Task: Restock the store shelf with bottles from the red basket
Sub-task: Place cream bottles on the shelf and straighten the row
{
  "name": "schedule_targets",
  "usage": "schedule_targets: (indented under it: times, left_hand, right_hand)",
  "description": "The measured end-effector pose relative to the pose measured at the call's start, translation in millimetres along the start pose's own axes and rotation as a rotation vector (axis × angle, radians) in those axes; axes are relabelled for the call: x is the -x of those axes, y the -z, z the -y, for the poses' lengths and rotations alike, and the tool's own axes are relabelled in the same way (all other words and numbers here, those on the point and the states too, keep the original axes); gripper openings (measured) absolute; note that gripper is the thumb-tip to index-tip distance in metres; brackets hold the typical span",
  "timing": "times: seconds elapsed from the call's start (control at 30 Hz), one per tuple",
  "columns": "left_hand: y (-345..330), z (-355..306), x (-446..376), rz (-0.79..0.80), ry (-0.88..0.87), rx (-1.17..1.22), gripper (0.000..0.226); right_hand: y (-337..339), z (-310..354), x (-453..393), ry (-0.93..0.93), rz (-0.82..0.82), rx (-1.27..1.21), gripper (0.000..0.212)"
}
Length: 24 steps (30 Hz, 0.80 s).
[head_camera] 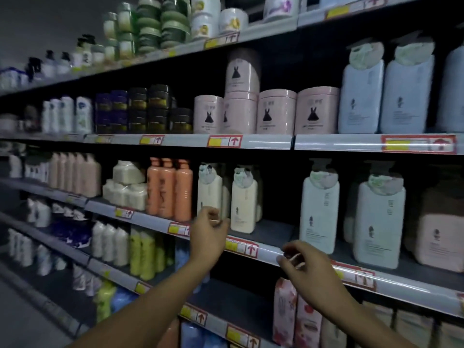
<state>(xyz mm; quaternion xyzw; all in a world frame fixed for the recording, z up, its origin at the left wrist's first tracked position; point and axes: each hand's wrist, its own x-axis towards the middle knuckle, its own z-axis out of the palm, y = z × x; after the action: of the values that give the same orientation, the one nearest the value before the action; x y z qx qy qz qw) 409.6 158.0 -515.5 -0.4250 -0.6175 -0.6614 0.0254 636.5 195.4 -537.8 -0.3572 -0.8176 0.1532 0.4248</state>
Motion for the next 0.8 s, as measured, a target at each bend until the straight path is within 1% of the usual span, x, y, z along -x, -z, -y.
schedule_targets:
  times: [0.1,0.23,0.3,0.37,0.43,0.47,0.5,0.63,0.8]
  left_hand:
    - [5.1,28.5,-27.5,-0.037,0.062,0.013,0.025]
    - [-1.6,59.7,-58.4,-0.023,0.068,0.010,0.038]
    - [-9.6,70.6,-73.6,0.006,0.071,0.009,0.048]
    - [-19.2,78.9,-87.5,0.015,0.053,0.002,0.057]
    - [-28.4,86.6,-98.9,-0.002,0.014,-0.019,0.063]
    - [-32.1,90.4,-102.8,-0.016,-0.006,-0.036,0.065]
    - [-35.3,93.8,-105.7,-0.031,-0.016,-0.044,0.067]
    - [-42.7,107.0,-109.4,-0.067,-0.027,-0.014,0.067]
    - [-44.7,113.1,-109.3,-0.089,-0.025,0.016,0.065]
  right_hand:
    - [-37.8,8.3,-35.0,-0.021,-0.022,-0.012,0.016]
    - [-77.6,13.5,-82.5,-0.085,-0.127,-0.041,0.030]
    - [-91.3,13.3,-105.3,-0.139,-0.178,-0.061,0.044]
    - [-102.5,9.4,-124.3,-0.200,-0.211,-0.098,0.063]
    - [-112.2,4.1,-138.6,-0.256,-0.172,-0.109,0.085]
    - [-116.8,1.7,-143.3,-0.278,-0.137,-0.103,0.091]
    - [-120.6,-0.6,-147.0,-0.291,-0.107,-0.088,0.091]
    - [-126.8,-4.1,-151.8,-0.290,-0.088,0.013,0.070]
    - [-129.2,-3.4,-151.3,-0.286,-0.082,0.023,0.060]
